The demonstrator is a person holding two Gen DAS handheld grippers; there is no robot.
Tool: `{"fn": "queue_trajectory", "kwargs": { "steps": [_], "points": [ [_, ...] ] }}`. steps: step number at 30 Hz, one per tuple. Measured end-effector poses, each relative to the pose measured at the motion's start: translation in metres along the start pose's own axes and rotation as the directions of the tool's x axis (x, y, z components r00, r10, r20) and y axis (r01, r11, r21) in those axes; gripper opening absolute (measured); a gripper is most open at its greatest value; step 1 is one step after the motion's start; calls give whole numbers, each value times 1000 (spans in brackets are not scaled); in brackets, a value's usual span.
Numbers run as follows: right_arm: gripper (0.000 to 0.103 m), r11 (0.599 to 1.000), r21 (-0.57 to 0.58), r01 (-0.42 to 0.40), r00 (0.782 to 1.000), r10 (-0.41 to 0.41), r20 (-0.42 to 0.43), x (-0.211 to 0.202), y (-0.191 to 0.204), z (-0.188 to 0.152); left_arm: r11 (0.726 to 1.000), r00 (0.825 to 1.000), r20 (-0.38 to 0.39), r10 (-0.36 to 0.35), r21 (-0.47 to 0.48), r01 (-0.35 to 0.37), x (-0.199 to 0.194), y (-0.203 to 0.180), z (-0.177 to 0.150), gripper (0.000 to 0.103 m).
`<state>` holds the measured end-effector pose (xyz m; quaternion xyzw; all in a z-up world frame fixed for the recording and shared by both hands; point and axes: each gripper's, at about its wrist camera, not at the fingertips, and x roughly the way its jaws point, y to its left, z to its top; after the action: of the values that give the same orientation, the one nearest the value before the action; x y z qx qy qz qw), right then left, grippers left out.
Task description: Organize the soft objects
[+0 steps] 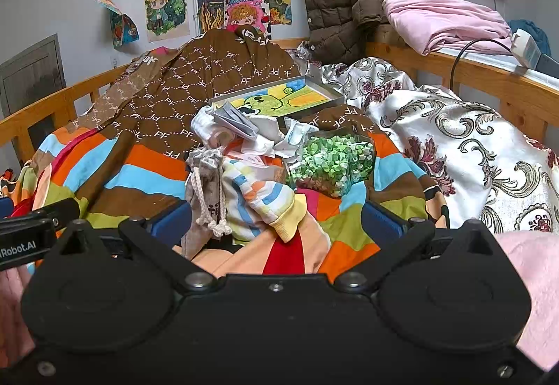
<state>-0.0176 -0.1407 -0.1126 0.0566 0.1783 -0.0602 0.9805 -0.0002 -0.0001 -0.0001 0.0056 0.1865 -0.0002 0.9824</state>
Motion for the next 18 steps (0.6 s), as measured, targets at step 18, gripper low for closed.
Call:
{"fn": "queue_trajectory", "kwargs": {
  "steps": [18],
  "points": [
    [103,1000,3,-1,1000,1,-2,0,0,0,998,998,-37,-59,-15,58,6,3,4,102]
  ]
}}
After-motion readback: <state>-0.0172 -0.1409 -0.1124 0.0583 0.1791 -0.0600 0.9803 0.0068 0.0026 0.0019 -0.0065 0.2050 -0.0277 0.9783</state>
